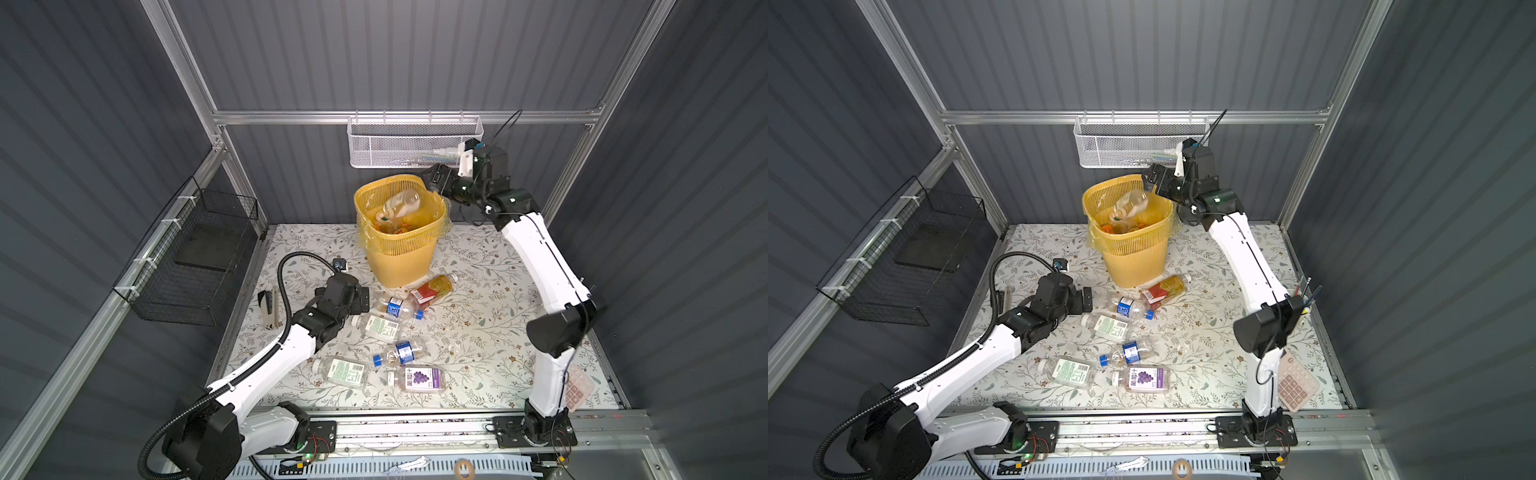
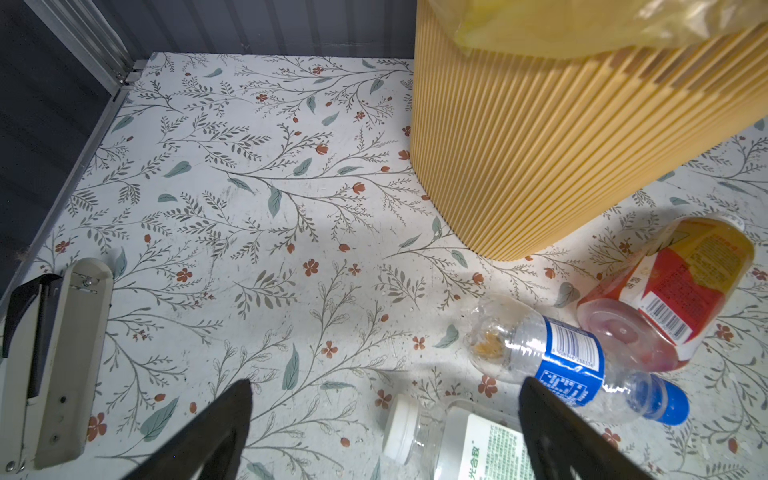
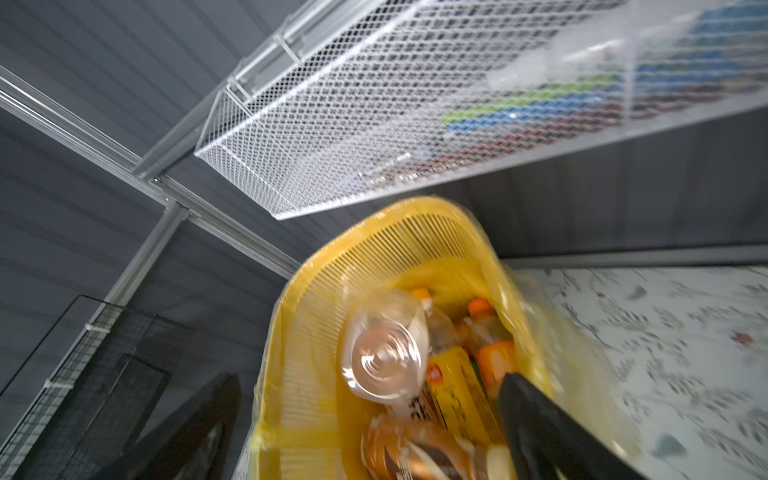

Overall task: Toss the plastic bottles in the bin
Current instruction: 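Carry the clear bottle over the bin with the right gripper and release it, then return the empty right gripper beside the bin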

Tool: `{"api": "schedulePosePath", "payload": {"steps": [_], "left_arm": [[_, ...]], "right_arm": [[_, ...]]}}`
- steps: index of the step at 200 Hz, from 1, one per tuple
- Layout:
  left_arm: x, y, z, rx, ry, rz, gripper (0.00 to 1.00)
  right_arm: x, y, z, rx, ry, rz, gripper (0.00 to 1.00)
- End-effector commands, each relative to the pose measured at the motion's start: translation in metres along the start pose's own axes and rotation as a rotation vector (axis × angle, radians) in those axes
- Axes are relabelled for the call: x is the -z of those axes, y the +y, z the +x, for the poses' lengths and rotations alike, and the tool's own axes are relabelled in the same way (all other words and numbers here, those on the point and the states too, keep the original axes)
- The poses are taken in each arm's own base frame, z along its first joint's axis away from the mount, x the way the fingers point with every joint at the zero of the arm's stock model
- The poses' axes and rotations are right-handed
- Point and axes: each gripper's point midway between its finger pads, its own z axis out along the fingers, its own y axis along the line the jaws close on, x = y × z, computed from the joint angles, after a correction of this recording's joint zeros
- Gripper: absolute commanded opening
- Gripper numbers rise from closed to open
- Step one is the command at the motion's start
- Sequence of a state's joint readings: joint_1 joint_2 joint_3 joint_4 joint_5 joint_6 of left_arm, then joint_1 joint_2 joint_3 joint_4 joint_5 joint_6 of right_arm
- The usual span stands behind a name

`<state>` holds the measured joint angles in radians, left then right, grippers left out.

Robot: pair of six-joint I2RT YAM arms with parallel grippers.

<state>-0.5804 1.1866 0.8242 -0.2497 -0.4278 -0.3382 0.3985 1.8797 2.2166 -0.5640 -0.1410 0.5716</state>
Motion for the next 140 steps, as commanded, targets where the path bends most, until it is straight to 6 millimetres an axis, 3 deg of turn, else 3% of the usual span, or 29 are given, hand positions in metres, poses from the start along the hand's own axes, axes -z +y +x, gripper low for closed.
{"api": "schedulePosePath", "payload": {"steps": [1, 55, 107, 140], "left_arm": [[0.003, 0.003, -0.005, 0.021, -0.005, -0.015, 1.00], [0.003, 0.006, -0.005, 0.052, 0.001, -0.040, 1.00], [0.003, 0.017, 0.003, 0.176, 0.031, -0.106, 1.00], [0.007, 0.025, 0.017, 0.311, 0.075, -0.152, 1.00]], "right_arm": [[0.054, 0.007, -0.038, 0.009, -0.171, -0.007, 0.99], [0.089, -0.063, -0.003, -0.096, -0.172, 0.119, 0.99], [0.119, -0.149, 0.063, -0.189, -0.147, 0.274, 0.99], [0.128, -0.197, 0.124, -0.271, -0.100, 0.323, 0.99]]}}
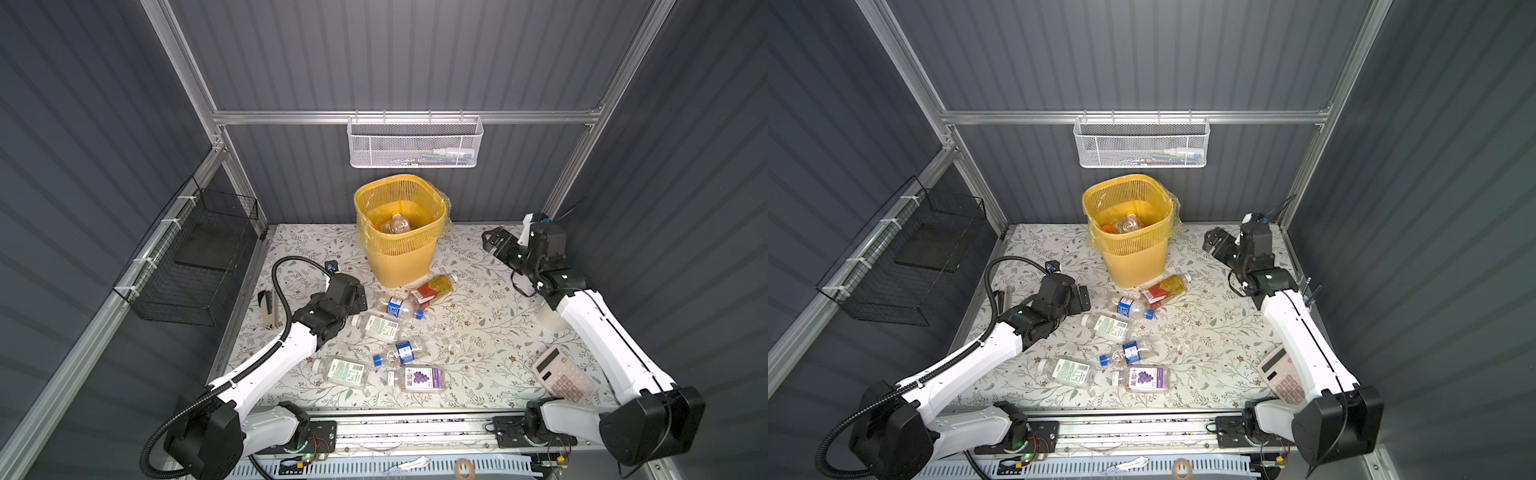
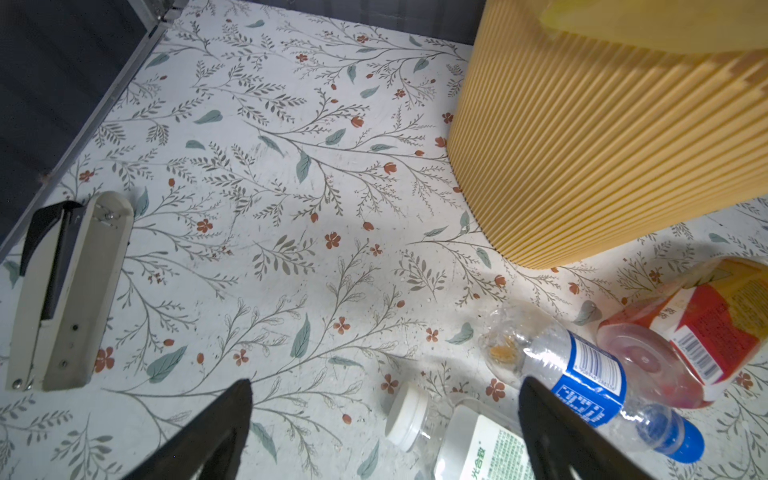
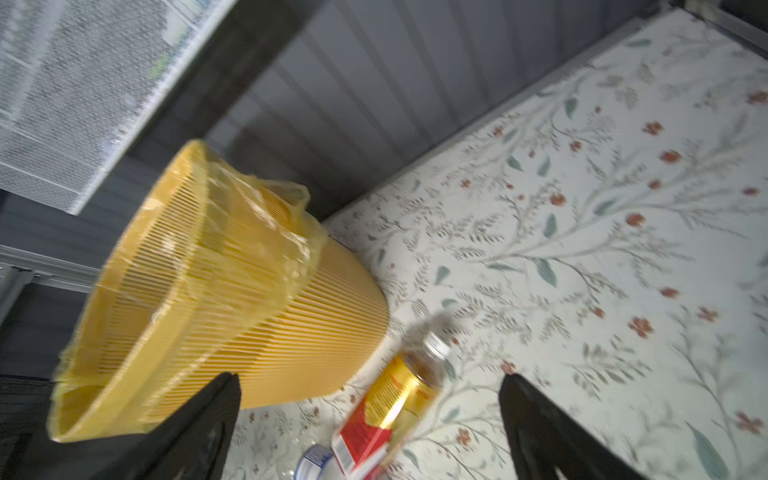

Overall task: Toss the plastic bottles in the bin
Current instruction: 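Return the empty right gripper beside the bin, then lower the left gripper onto the green-label clear bottle and grasp it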

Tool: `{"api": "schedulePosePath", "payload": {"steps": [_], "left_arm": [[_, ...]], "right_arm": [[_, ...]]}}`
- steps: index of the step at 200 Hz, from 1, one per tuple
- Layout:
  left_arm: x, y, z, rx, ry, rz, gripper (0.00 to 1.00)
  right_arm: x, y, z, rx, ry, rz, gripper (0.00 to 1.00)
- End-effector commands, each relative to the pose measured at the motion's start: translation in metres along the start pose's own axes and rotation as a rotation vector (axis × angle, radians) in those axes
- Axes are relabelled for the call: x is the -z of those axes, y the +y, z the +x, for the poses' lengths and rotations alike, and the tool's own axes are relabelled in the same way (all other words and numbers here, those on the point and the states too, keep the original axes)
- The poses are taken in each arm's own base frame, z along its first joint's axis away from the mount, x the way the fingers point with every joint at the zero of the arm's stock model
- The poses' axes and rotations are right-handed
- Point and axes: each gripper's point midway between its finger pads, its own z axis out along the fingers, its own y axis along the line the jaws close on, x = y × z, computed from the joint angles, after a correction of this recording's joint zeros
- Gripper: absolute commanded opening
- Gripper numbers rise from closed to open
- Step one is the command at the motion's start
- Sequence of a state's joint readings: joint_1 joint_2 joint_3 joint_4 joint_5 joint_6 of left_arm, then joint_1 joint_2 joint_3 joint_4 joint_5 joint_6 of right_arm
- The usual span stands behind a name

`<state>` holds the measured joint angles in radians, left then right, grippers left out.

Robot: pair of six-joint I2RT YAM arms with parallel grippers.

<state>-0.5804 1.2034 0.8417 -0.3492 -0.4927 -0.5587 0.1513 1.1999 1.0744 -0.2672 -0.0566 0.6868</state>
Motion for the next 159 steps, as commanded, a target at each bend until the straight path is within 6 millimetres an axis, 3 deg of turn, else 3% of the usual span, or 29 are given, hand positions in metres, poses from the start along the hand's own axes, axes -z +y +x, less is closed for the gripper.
{"api": "schedulePosePath", "payload": {"steps": [1, 26, 52, 93, 159], "left_arm": [[0.007, 0.010, 0.002, 0.135, 0.026, -0.053, 1.00], [0.008, 0.012, 0.013, 0.212, 0.080, -0.066, 1.00], [0.013, 0.026, 0.028, 0.299, 0.120, -0.125, 1.00], [0.036, 0.056, 0.065, 0.533, 0.230, -0.265, 1.00], [0.065, 0.056, 0.121, 0.806, 0.444, -0.393, 1.00]], "right_arm": [[0.002, -0.018, 0.009, -0.054, -0.028, -0.020, 0.99], [-0.006, -0.053, 0.039, -0.087, 0.034, 0.032, 0.99], [-0.010, -0.070, 0.055, -0.103, 0.075, 0.053, 0.99], [-0.017, -0.085, 0.066, -0.125, 0.096, 0.056, 0.99], [-0.029, -0.113, 0.082, -0.182, 0.169, 0.071, 0.99]]}}
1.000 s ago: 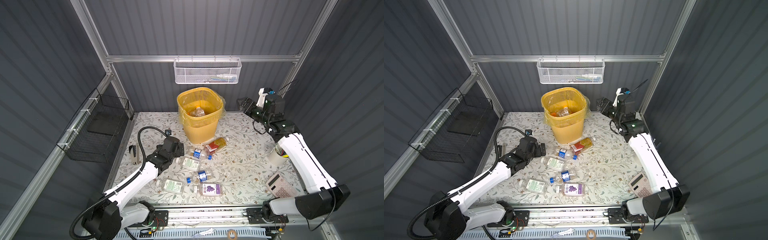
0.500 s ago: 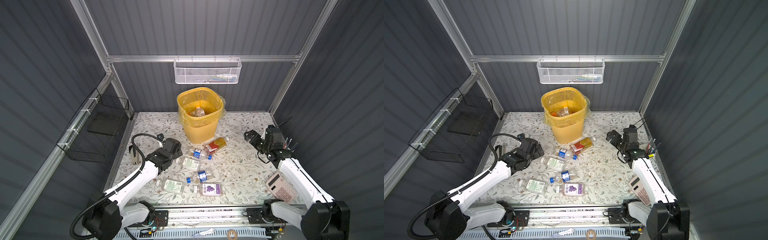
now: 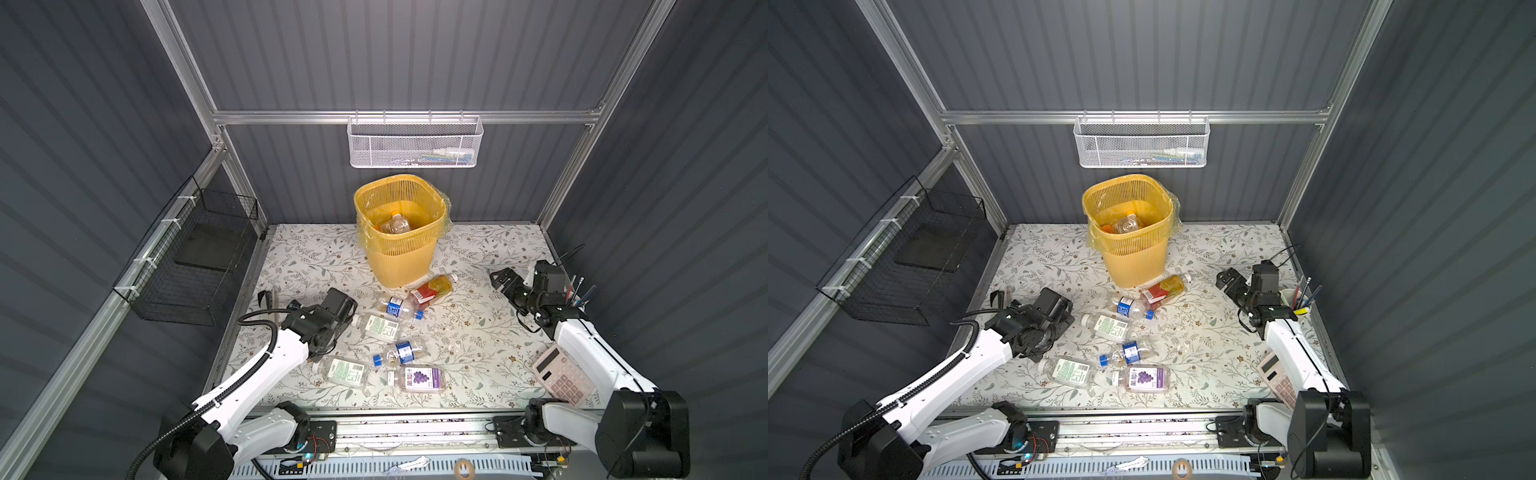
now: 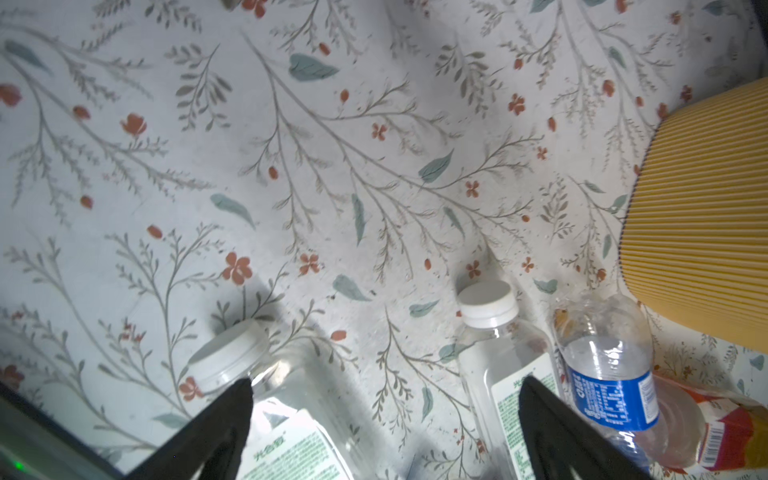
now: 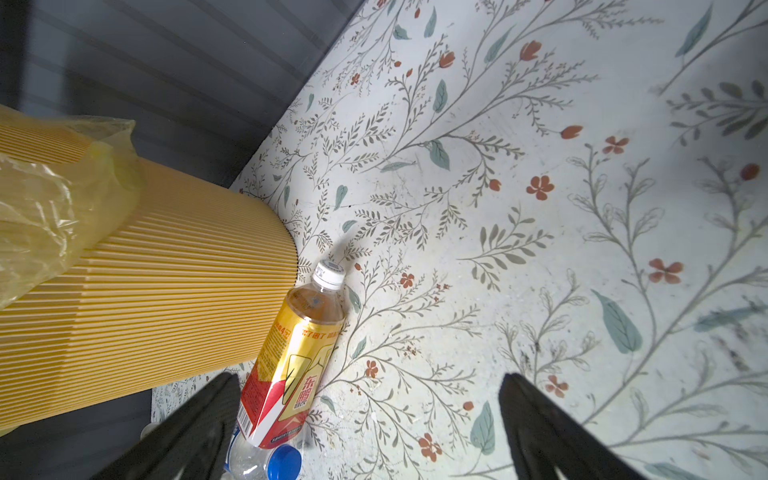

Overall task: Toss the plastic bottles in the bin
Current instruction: 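Lower the left gripper onto the green-label clear bottle and grasp it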

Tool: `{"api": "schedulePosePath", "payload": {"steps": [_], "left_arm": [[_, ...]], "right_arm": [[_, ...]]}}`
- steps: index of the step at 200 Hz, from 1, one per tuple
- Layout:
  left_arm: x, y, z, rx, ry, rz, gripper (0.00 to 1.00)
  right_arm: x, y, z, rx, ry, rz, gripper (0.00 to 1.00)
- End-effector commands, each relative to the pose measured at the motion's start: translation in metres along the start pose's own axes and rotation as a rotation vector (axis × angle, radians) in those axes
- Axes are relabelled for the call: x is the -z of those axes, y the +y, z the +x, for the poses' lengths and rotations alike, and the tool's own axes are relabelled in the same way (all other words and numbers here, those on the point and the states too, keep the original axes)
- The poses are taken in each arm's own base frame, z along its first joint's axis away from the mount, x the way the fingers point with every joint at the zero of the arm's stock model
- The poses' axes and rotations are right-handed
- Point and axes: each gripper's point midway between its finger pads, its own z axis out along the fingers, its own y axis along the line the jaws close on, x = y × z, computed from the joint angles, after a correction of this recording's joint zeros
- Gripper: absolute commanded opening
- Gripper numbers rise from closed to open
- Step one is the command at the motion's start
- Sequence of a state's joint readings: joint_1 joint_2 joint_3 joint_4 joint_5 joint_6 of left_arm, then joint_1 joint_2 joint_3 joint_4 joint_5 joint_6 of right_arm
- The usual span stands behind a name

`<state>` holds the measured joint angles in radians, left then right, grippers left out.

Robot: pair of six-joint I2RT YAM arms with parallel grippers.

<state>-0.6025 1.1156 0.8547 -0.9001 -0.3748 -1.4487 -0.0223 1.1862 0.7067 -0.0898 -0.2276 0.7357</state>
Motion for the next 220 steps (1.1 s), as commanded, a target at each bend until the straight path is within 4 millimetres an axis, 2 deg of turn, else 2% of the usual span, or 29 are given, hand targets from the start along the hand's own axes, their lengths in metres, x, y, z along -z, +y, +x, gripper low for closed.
{"api": "schedulePosePath", "payload": {"steps": [1, 34, 41, 88, 94, 140, 186, 220], "left_arm": [[0.005, 0.027, 0.023, 0.127, 0.087, -0.123, 1.00], [0.004, 0.032, 0.045, 0.133, 0.106, -0.174, 1.00], [0.003, 0.034, 0.050, 0.139, 0.114, -0.187, 1.00], [-0.008, 0.046, 0.076, 0.190, 0.141, -0.217, 0.99], [-0.011, 0.040, 0.080, 0.201, 0.154, -0.194, 0.99], [-0.028, 0.042, 0.101, 0.205, 0.195, -0.220, 0.97], [-0.051, 0.051, 0.108, 0.221, 0.188, -0.216, 0.85], [-0.061, 0.050, 0.109, 0.188, 0.176, -0.214, 0.67]], "right_arm": [[-0.006, -0.008, 0.005, -0.015, 0.033, -0.013, 0.99], [-0.010, -0.025, 0.008, -0.053, 0.063, 0.003, 0.99], [-0.010, -0.021, 0.011, -0.056, 0.090, -0.025, 0.99], [-0.012, -0.033, 0.010, -0.078, 0.123, -0.015, 0.99], [-0.012, -0.033, 0.010, -0.080, 0.127, -0.018, 0.99], [-0.010, -0.041, 0.007, -0.101, 0.140, -0.005, 0.99], [-0.008, -0.043, 0.003, -0.117, 0.144, -0.003, 0.99], [-0.007, -0.039, 0.000, -0.136, 0.147, -0.018, 0.99]]}}
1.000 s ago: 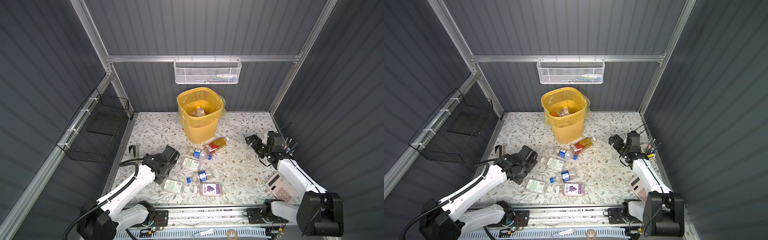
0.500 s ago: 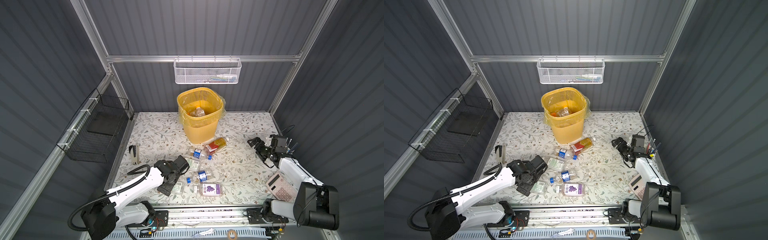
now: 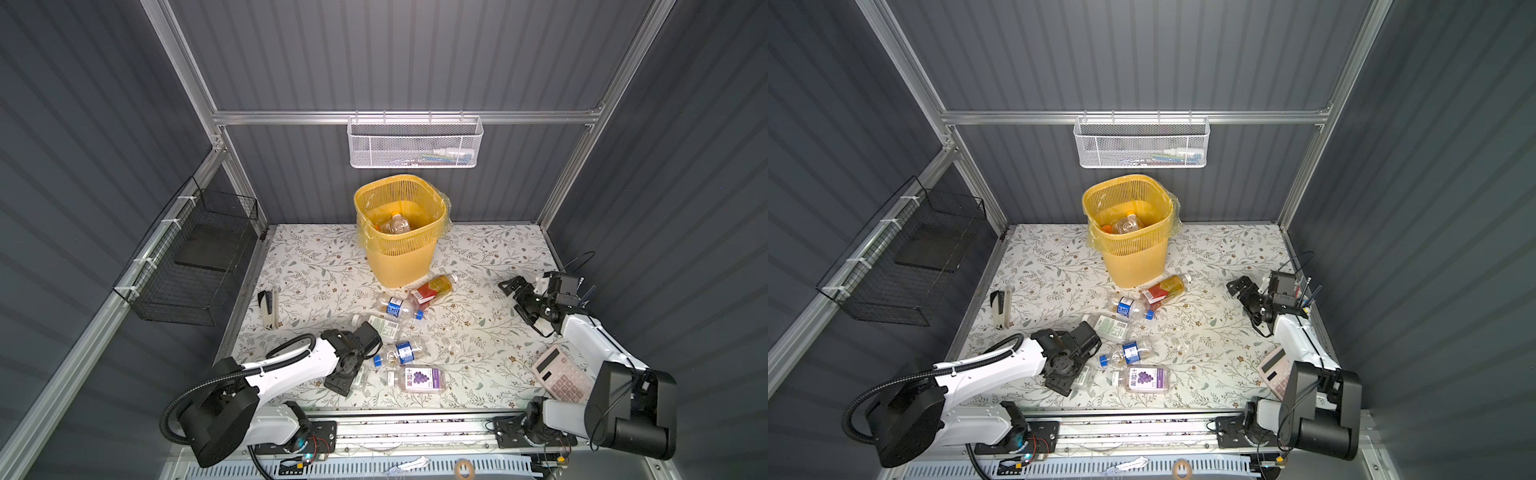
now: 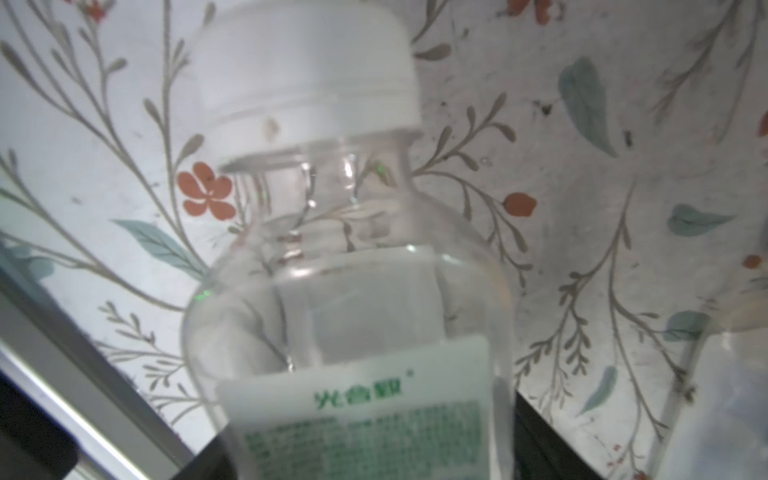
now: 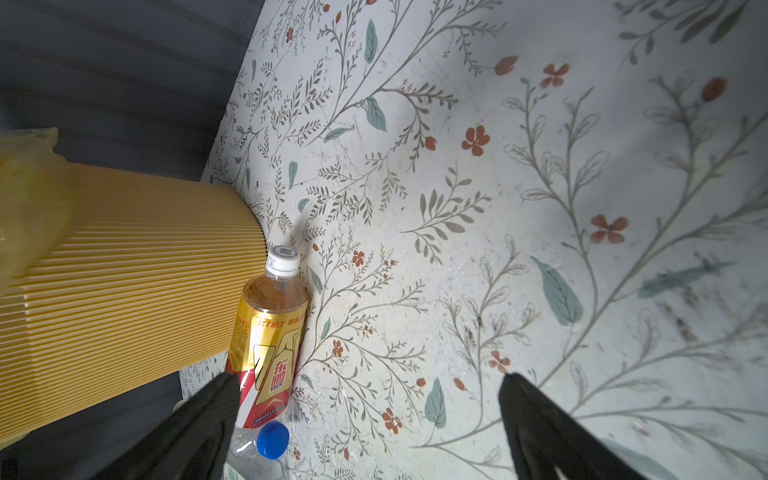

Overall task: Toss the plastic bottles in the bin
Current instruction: 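Lower the left gripper onto the green-label clear bottle and grasp it, then lift the green-label bottle with the left gripper and release it over the bin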

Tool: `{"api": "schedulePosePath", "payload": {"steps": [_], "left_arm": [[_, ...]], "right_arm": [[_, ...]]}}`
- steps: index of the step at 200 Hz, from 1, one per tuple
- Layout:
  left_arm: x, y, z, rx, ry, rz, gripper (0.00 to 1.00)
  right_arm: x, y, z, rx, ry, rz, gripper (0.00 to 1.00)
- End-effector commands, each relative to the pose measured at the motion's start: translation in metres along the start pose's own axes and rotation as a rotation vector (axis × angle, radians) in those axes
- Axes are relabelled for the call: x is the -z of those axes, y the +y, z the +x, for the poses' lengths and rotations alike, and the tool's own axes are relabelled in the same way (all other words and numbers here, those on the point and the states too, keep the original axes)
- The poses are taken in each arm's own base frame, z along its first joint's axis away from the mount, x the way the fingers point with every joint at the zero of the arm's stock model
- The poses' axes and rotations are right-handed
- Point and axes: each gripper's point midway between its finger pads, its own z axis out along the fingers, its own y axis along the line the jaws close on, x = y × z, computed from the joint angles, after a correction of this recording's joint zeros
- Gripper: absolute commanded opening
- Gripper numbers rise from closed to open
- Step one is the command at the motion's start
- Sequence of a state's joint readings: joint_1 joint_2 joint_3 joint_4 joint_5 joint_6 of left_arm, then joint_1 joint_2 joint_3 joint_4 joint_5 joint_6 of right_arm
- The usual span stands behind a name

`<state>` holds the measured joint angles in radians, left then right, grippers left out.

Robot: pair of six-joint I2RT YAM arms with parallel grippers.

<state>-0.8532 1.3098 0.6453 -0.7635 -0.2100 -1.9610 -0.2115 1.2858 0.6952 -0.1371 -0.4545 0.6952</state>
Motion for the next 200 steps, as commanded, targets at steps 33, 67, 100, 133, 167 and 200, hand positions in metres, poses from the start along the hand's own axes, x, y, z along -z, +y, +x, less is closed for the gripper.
{"api": "schedulePosePath", "payload": {"steps": [33, 67, 100, 133, 167, 200], "left_arm": [[0.003, -0.017, -0.012, -0.044, -0.080, 0.078, 0.53], [0.045, -0.044, -0.045, -0.095, -0.240, 0.212, 0.50], [0.106, -0.080, -0.085, -0.145, -0.412, 0.387, 0.50], [0.192, -0.138, -0.126, -0.249, -0.587, 0.605, 0.48], [0.281, -0.214, -0.128, -0.486, -0.769, 0.736, 0.50], [0.359, -0.297, -0.114, -0.622, -0.842, 0.998, 0.51]], "right_arm": [[0.001, 0.007, -0.001, -0.022, 0.020, -0.022, 0.99], [0.002, 0.005, 0.001, -0.032, 0.018, -0.021, 0.99], [0.001, 0.002, -0.001, -0.044, 0.007, -0.009, 0.99], [0.003, 0.008, -0.003, -0.065, -0.005, -0.047, 0.99], [0.004, 0.010, 0.001, -0.115, -0.017, -0.089, 0.99], [0.011, 0.012, 0.006, -0.129, -0.028, -0.108, 0.98]]}}
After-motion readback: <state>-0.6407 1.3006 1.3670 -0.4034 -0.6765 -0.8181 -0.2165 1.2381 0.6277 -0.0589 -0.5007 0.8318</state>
